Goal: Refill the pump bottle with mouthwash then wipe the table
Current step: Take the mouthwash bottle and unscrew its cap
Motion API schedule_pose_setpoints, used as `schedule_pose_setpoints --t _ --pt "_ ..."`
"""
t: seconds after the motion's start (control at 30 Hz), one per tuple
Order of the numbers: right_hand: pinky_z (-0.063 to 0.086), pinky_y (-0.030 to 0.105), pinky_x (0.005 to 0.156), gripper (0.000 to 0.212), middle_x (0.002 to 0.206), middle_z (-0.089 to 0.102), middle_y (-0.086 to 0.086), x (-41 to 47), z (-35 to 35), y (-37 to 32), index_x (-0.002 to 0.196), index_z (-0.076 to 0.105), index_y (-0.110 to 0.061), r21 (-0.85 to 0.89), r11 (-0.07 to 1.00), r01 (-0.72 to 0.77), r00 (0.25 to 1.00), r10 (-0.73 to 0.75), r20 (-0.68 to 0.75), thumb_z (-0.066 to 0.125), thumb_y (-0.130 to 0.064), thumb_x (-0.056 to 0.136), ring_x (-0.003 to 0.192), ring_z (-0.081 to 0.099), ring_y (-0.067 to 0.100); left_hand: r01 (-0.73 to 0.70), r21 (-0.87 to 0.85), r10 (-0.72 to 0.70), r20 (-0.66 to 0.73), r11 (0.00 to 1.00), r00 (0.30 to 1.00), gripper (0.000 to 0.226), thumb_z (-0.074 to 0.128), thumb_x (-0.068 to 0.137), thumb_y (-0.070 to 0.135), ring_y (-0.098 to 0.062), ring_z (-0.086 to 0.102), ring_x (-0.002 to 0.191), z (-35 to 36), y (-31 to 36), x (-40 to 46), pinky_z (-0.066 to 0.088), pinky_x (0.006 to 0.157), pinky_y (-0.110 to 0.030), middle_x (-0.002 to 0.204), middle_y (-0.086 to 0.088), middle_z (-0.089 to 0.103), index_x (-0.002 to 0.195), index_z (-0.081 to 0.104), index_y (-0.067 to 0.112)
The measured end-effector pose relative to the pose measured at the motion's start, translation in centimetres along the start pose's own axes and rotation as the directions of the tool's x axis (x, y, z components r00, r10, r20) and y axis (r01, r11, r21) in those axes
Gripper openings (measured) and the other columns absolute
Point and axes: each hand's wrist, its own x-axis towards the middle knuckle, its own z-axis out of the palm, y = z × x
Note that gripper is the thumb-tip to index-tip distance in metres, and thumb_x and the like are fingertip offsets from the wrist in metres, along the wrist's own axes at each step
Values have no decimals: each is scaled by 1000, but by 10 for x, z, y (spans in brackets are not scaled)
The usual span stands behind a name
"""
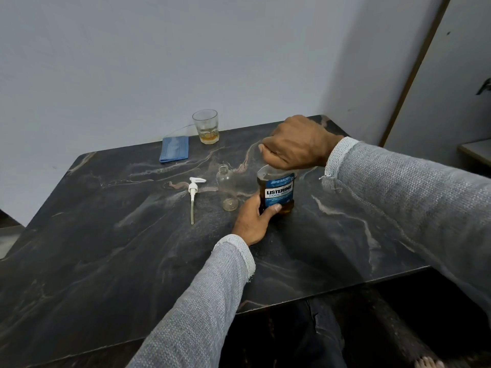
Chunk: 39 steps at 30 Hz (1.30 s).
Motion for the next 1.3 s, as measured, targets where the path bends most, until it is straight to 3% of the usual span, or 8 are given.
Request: schedule_pose_setpoints --t 0.13,0.27,0.37,0.5,0.67,0.83,1.1,1.3 --pt "27 24 49 54 52 49 3 0 -4 -4 62 53 -10 45 992 -116 993 115 17 31 -46 95 46 43 18 -4 10 4 -37 1000 999 44 64 91 14 -15 56 123 2 0 -2 41 110 -37 132 -4 62 132 51 11" --pt "24 22 47 70 47 44 0 -7 -10 -20 53 48 -12 -35 934 -355 935 355 -24 26 -66 92 43 40 14 -5 15 6 -73 1000 997 42 66 90 16 -15 58 120 4 -2 -3 42 109 -38 129 -2 63 130 53 13" --pt "20 24 44 67 47 38 1 -2 -10 -34 50 37 -12 -150 877 -457 889 452 -66 30 -60 96 41 34 14 -3 -7 3 -84 1000 996 41 67 90 17 -17 59 119 5 -2 -4 43 108 -42 127 -3 65 129 54 11" --pt "23 25 46 56 47 38 0 -1 -5 -28 52 38 -13 -111 926 -361 932 362 -14 30 -39 100 42 34 13 13 -7 -13 -54 1000 998 46 66 90 17 -17 57 122 3 -2 -2 41 110 -43 130 -3 63 133 52 11" --pt "16 22 47 59 44 39 0 -6 -4 -10 53 43 -11 -99 985 -140 990 139 -11 17 -41 97 37 30 13 27 -5 -27 -7 1000 1000 43 65 90 13 -16 58 122 0 -3 2 41 111 -43 130 -4 63 131 53 12" --pt "26 26 51 63 56 52 3 -4 -7 -2 69 55 -11 -16 999 39 999 -39 17 8 -46 94 45 41 18 18 17 -19 21 1000 1000 45 65 90 15 -17 57 123 -2 -4 1 41 110 -45 131 -5 62 133 51 11" --pt "36 26 62 43 93 65 -1 -22 -9 -4 104 63 -15 340 910 -239 969 244 29 55 -55 88 77 54 15 -16 30 15 14 999 1000 44 65 91 16 -14 57 122 -1 -4 -1 42 109 -38 131 -4 62 133 51 13" --pt "46 27 79 30 107 54 -1 -32 -27 -3 119 60 -25 537 803 -257 963 166 213 62 -32 90 96 52 12 2 18 -2 15 1000 1000 46 65 90 17 -16 56 125 0 -4 0 41 110 -43 134 -4 61 133 50 13"
